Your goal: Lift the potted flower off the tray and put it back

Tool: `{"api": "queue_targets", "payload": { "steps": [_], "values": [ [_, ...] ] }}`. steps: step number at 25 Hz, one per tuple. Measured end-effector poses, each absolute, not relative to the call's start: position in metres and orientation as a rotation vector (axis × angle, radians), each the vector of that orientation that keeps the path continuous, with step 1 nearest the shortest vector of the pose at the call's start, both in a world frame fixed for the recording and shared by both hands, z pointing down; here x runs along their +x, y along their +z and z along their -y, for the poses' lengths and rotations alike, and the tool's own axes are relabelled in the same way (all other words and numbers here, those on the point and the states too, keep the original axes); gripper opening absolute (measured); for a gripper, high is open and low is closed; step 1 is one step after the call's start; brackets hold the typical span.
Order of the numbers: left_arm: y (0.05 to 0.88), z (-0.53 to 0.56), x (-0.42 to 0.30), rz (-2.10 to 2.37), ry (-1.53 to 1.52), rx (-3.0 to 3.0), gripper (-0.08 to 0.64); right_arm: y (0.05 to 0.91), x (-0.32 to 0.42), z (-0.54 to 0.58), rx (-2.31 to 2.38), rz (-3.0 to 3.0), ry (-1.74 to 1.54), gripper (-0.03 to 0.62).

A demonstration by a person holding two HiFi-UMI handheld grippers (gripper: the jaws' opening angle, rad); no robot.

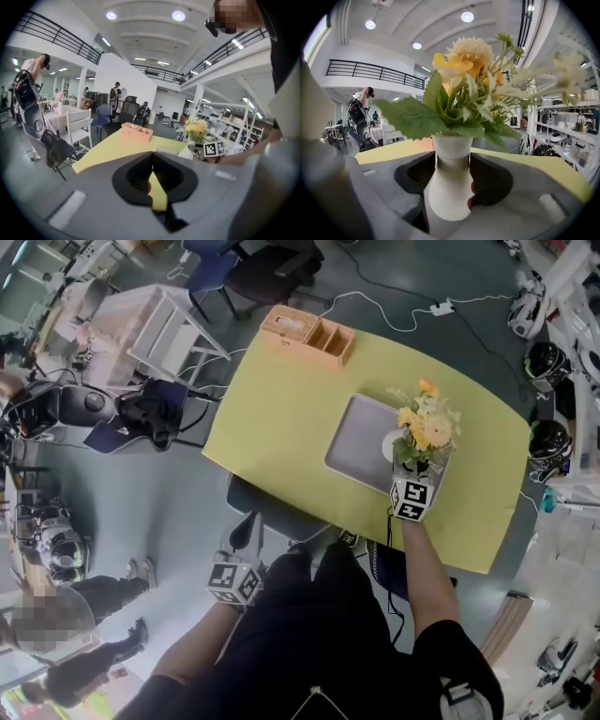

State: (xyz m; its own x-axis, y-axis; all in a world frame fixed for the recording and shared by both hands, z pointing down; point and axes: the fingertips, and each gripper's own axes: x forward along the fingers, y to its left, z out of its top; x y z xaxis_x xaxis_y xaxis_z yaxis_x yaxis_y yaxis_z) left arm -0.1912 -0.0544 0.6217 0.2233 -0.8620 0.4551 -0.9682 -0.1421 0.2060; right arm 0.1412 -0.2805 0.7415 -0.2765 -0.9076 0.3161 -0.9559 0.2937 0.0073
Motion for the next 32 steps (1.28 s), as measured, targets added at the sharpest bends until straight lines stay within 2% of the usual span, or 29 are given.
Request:
{"api": "queue_targets", "payload": {
  "steps": [15, 25, 32],
  "values": [
    [0.619, 0.056, -0.196, 1.641, 0.316, 2.091, 0.008, 0.743, 0.145, 0.269, 1.728, 2.266, 0.303, 0.27],
    [0.604, 0.064, -0.191, 1.561, 0.275, 2.194, 0.008, 0.725, 0.151, 0.213, 1.756, 2.22, 0.335, 0.27],
    [0.588, 0.067, -0.184, 1.469, 0.243, 2.291, 0.008, 0.682, 0.146, 0.162, 1.811, 2.23, 0.346, 0.27]
  ]
}}
